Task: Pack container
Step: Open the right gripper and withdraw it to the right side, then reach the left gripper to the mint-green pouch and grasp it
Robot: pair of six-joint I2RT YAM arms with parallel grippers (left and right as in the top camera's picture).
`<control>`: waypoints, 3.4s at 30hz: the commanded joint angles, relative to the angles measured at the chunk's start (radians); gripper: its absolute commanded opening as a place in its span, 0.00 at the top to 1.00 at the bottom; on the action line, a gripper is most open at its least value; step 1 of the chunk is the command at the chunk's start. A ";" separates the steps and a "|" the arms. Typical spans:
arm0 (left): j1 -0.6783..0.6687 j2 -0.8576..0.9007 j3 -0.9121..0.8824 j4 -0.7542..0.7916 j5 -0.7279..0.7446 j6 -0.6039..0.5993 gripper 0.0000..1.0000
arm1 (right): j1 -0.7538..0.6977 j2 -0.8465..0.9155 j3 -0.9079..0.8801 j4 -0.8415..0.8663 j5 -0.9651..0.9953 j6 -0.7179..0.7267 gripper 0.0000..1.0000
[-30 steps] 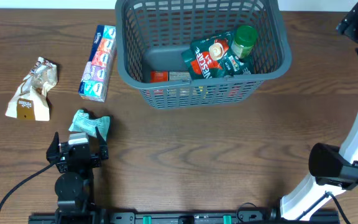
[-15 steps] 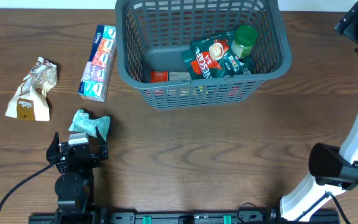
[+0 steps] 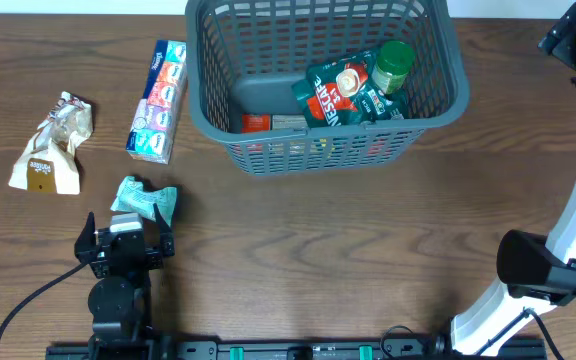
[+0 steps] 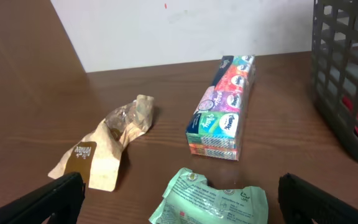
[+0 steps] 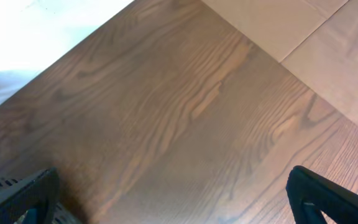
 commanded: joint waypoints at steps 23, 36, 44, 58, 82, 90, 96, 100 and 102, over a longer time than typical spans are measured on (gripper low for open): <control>-0.002 0.401 0.499 -0.292 0.092 -0.103 0.02 | -0.005 -0.008 0.004 -0.002 0.003 0.018 0.01; -0.002 1.183 1.256 -0.785 0.213 -0.129 0.01 | -0.005 -0.008 0.004 -0.002 0.003 0.018 0.01; -0.002 1.293 1.255 -0.823 0.328 -0.158 0.01 | -0.005 -0.008 0.004 -0.002 0.003 0.018 0.01; 0.071 1.525 1.247 -0.887 0.219 -0.928 0.01 | -0.005 -0.008 0.004 -0.002 0.003 0.018 0.01; 0.181 1.656 0.843 -0.540 0.262 -1.020 0.02 | -0.005 -0.008 0.004 -0.002 0.003 0.018 0.01; 0.227 1.656 0.826 -0.457 0.313 -0.974 0.01 | -0.005 -0.009 0.004 -0.002 0.003 0.018 0.01; 0.227 1.656 0.826 -0.416 0.309 -0.968 0.00 | -0.005 -0.008 0.004 -0.002 0.003 0.018 0.01; 0.227 1.656 0.826 -0.404 0.294 -0.997 0.01 | -0.005 -0.008 0.004 -0.002 0.003 0.018 0.01; 0.227 1.656 0.826 -0.404 0.285 -0.999 0.01 | -0.005 -0.008 0.004 -0.002 0.003 0.018 0.01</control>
